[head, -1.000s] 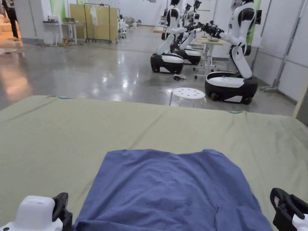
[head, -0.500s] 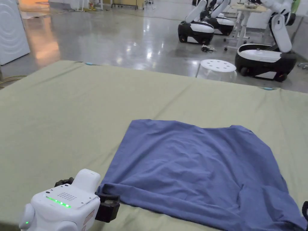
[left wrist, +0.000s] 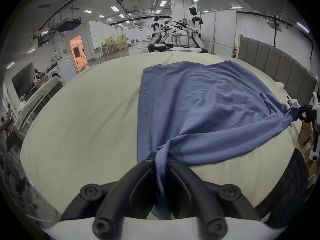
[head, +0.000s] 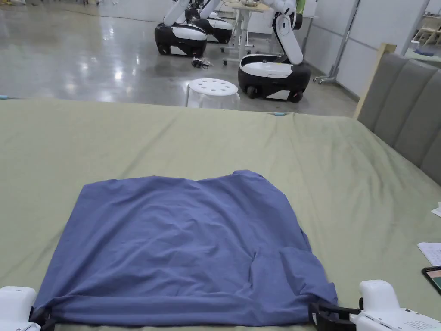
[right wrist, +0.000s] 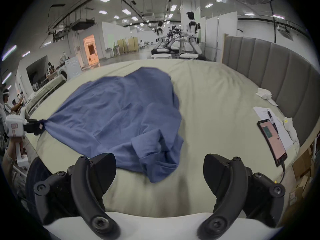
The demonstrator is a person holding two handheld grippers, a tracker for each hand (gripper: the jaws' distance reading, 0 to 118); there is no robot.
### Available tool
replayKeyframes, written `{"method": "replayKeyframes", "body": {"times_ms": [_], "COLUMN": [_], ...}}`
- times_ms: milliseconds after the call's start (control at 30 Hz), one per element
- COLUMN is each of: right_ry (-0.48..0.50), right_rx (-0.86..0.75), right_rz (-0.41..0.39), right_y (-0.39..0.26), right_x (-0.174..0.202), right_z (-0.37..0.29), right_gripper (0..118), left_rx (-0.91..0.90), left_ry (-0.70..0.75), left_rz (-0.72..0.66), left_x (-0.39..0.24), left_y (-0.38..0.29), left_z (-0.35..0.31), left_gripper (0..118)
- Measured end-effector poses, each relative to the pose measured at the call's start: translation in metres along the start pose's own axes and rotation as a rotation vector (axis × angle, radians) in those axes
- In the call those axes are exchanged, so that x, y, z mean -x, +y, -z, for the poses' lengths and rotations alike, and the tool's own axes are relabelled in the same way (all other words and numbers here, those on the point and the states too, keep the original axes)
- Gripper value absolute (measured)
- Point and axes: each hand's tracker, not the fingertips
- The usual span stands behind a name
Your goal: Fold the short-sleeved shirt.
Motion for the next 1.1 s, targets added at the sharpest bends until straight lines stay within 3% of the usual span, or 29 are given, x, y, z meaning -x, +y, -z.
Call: {"method": "replayKeyframes", "body": {"times_ms": [67,100,133,167,200,267,300,533,633,700,867,900,967,1000,1033,1067,1100], "right_ry": [0.048,0.070,0.076,0.053,0.047,0.106,0.104,0.084,0.068,0.005,-0.045,-0.040,-0.040,-0.068,-0.076,-0.054,-0.022], "right_rx": [0.014,0.023,0.004,-0.009,-0.012,-0.012,-0.023,-0.124,-0.109,-0.067,0.053,0.079,0.088,0.070,0.032,-0.021,-0.097], "right_rz": [0.004,0.017,0.040,0.062,0.077,0.167,0.175,0.117,0.125,0.102,0.222,0.233,0.216,0.172,0.142,0.136,0.123], "right_y": [0.002,0.003,0.004,0.006,0.009,0.016,0.018,0.101,0.152,0.175,0.189,0.187,0.178,0.176,0.173,0.169,0.163], "right_x": [0.002,0.001,0.000,-0.001,-0.002,-0.008,-0.009,-0.005,-0.005,-0.002,-0.003,-0.003,-0.003,0.000,0.000,0.000,0.002], "right_z": [0.012,0.016,0.018,0.020,0.017,0.005,-0.001,-0.021,0.012,0.046,0.129,0.137,0.144,0.139,0.130,0.116,0.096], "right_gripper": [106,99,71,10,8,8,8,8,8,8,8,13,44,54,54,88,99], "left_rx": [0.003,0.007,0.013,0.013,0.017,0.026,0.028,-0.013,0.019,0.104,0.278,0.301,0.270,0.247,0.200,0.148,0.060], "left_ry": [-0.001,-0.003,-0.007,-0.003,-0.006,-0.014,-0.016,-0.004,-0.022,-0.052,-0.037,-0.029,-0.013,0.010,0.013,-0.016,-0.039], "left_rz": [0.005,0.013,0.027,0.040,0.046,0.052,0.060,0.141,0.120,0.059,-0.074,-0.111,-0.073,-0.053,-0.046,-0.055,-0.058], "left_x": [0.000,-0.002,-0.003,-0.003,-0.001,0.000,0.000,0.008,0.015,0.020,0.022,0.023,0.016,0.013,0.012,0.013,0.013], "left_y": [0.004,0.005,0.006,0.008,0.010,0.016,0.019,0.099,0.149,0.172,0.187,0.184,0.178,0.175,0.173,0.168,0.162], "left_z": [-0.004,-0.006,-0.007,-0.009,-0.011,-0.020,-0.025,-0.038,-0.002,0.033,0.125,0.133,0.133,0.125,0.116,0.099,0.076], "left_gripper": [6,6,6,6,6,2,1,0,0,0,0,4,37,50,50,103,118]}}
